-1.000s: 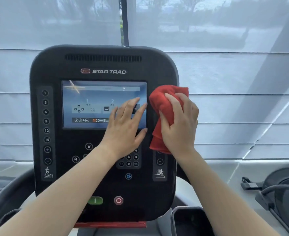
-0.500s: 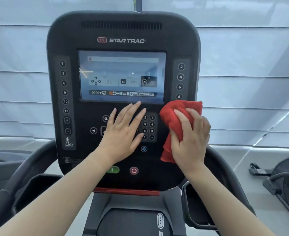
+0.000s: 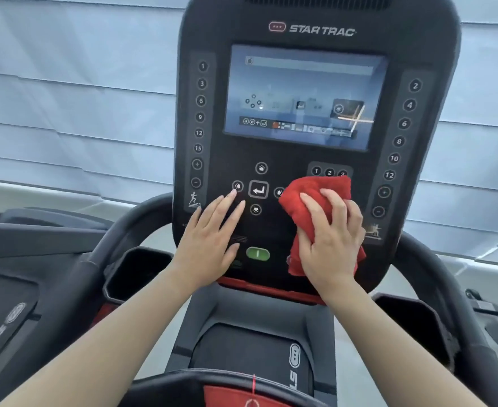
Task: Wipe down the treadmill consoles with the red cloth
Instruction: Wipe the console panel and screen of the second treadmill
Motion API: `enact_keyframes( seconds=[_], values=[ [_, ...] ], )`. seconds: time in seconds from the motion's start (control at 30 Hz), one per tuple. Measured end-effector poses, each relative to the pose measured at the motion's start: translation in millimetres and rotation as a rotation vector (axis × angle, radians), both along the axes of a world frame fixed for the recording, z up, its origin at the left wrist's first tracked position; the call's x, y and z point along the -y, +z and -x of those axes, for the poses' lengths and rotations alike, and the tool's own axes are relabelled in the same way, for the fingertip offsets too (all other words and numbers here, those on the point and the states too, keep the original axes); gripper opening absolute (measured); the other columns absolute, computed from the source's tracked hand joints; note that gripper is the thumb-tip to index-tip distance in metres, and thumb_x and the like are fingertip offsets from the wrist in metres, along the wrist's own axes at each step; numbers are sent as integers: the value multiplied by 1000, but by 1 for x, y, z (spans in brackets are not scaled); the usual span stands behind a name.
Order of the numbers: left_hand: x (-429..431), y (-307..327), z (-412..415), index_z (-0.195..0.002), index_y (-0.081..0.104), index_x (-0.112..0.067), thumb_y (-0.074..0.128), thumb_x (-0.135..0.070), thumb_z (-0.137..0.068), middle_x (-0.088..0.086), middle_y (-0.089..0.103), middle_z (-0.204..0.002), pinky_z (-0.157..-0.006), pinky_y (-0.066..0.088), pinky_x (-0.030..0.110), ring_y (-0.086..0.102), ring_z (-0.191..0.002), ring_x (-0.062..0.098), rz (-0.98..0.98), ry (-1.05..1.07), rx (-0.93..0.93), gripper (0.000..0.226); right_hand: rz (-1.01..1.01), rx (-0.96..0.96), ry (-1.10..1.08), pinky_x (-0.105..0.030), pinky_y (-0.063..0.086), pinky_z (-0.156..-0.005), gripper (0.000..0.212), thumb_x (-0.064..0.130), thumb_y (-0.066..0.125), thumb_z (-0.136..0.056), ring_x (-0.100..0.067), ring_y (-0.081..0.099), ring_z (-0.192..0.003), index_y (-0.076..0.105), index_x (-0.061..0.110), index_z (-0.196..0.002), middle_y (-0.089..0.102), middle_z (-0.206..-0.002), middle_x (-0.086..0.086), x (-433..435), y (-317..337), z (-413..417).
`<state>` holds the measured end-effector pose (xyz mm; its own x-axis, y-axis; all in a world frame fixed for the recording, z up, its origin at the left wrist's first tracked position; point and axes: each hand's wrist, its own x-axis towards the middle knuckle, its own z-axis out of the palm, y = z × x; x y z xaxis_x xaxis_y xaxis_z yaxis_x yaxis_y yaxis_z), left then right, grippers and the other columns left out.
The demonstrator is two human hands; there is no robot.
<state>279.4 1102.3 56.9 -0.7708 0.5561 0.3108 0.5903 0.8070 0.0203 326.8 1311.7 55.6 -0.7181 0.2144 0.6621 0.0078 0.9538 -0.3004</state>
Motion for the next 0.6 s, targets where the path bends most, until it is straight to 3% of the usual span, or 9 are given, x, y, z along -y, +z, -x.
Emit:
enact_keyframes(
  seconds=[0.2,0.43,0.6],
  values=[
    [24,-7,4,-143,30,-13,67,-28,-75,9,24,-152,-105,33,48,27,-135,26,-4,-8,10,80,-167,38,89,-47,43,-77,44,26,54,-79,-31,36,-119,51,32,-123,40,-133,2,31,-38,-15],
    [50,-3,17,-143,27,-8,67,-27,-75,14,21,-152,-102,36,53,23,-137,33,-34,63,42,82,-75,6,68,-48,40,-78,41,28,60,-81,-31,36,-119,55,29,-122,46,-133,-2,70,-1,24],
    [69,-10,20,-145,21,-7,63,-30,-79,9,15,-155,-103,36,50,19,-140,28,-37,59,77,82,-142,32,57,-48,42,-78,49,23,62,-76,-30,37,-120,53,31,-124,41,-134,1,92,-32,17]
  ],
)
